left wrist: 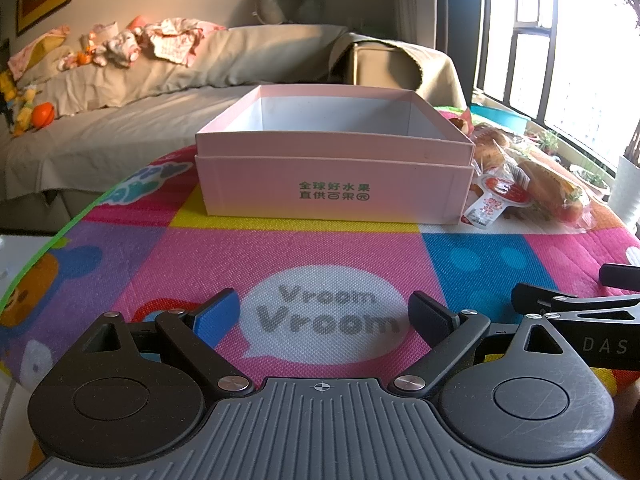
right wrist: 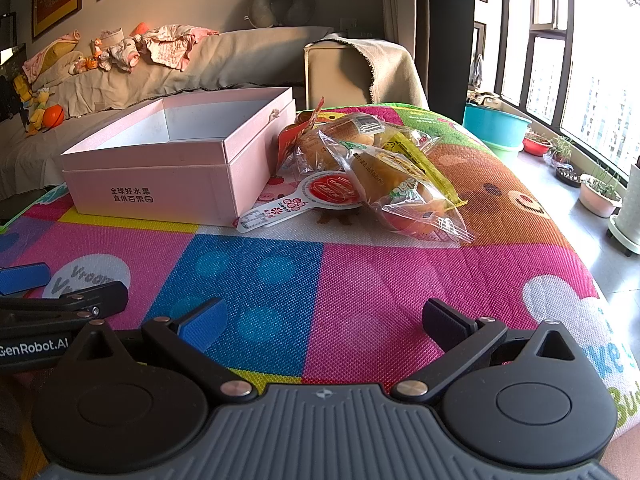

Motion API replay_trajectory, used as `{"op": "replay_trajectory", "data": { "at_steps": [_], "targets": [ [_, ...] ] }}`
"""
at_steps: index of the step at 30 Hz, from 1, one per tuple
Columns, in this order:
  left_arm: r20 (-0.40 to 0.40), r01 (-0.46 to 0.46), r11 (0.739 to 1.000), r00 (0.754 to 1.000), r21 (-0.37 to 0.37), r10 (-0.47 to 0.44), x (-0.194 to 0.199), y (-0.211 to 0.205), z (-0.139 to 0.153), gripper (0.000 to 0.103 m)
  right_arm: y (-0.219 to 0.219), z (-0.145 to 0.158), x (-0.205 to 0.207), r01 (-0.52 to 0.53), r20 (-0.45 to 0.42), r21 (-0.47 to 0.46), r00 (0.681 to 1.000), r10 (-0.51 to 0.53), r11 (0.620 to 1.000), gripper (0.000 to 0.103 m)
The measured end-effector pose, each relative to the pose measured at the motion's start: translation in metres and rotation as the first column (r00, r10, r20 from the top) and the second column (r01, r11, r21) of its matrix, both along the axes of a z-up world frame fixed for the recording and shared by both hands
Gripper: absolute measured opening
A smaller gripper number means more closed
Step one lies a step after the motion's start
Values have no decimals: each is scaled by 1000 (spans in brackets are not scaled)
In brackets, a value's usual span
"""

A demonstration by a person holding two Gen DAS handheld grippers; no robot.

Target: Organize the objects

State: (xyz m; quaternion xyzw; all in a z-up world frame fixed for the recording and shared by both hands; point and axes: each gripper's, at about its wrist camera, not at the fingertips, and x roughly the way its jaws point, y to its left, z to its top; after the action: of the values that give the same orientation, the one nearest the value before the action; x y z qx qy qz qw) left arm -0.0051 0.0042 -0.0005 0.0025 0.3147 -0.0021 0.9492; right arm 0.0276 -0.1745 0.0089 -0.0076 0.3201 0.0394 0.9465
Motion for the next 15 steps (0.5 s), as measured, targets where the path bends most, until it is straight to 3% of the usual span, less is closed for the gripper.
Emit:
{"op": "replay_trajectory", "data": {
  "at_steps": [15],
  "targets": [
    [-1,-3,1000,1000,11,3,-1,-4,0,97,0,-1,6,-9,-2,-1,1000,9,1000,103]
  ]
}}
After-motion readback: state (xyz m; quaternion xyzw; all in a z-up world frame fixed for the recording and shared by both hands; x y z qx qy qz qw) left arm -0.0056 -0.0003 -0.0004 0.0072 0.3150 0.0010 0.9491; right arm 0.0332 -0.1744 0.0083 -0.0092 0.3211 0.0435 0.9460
